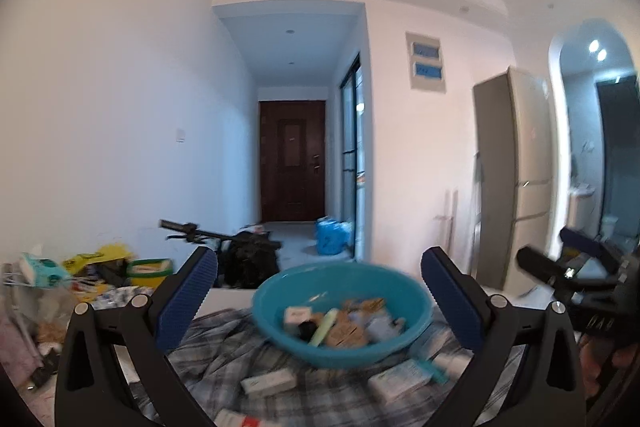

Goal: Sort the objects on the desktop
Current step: 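Raise both open grippers away from the turquoise basin, then move both grippers toward the black glove and orange soap box on the cloth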

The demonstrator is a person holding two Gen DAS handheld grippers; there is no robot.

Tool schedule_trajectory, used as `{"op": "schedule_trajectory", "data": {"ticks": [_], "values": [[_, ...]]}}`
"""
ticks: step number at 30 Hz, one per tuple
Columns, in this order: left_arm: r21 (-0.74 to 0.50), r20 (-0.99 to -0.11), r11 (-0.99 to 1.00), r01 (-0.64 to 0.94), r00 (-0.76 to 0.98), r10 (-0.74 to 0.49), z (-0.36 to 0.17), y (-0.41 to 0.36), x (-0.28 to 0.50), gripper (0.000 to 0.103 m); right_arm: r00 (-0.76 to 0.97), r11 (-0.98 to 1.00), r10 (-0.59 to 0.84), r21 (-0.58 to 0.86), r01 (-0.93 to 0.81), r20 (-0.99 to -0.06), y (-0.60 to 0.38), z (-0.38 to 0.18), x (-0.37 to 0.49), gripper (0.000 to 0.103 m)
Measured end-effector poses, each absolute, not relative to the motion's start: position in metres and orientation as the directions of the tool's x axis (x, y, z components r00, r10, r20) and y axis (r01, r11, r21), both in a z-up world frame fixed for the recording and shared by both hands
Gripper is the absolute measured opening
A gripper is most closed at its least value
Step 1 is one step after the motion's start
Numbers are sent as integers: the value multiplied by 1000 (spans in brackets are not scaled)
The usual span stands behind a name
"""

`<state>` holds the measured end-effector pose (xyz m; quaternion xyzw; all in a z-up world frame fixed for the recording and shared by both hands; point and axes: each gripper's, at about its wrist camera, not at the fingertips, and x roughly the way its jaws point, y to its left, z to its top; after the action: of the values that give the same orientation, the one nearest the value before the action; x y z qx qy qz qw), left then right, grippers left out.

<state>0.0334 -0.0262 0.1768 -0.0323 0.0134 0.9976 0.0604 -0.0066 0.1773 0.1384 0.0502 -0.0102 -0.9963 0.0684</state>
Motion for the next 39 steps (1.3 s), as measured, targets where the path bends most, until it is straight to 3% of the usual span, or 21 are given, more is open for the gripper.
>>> {"op": "schedule_trajectory", "data": {"ticks": [5,16,31,39], "values": [[99,-88,-991,-87,-993,78,141,-17,44,103,-980,-990,-142,37,138,-141,178,116,0,103],[4,-263,-991,-137,-956,131,85,-22,31,103,-950,-981,-189,95,170,-249,177,79,-1,103],[-5,-369,-995,-102,-924,97,28,-30,25,103,-877,-976,-217,88,198,-428,165,14,-9,103],[-38,-405,-996,-84,-910,92,11,-35,20,103,-854,-976,-219,106,191,-471,163,-4,-12,103]]}}
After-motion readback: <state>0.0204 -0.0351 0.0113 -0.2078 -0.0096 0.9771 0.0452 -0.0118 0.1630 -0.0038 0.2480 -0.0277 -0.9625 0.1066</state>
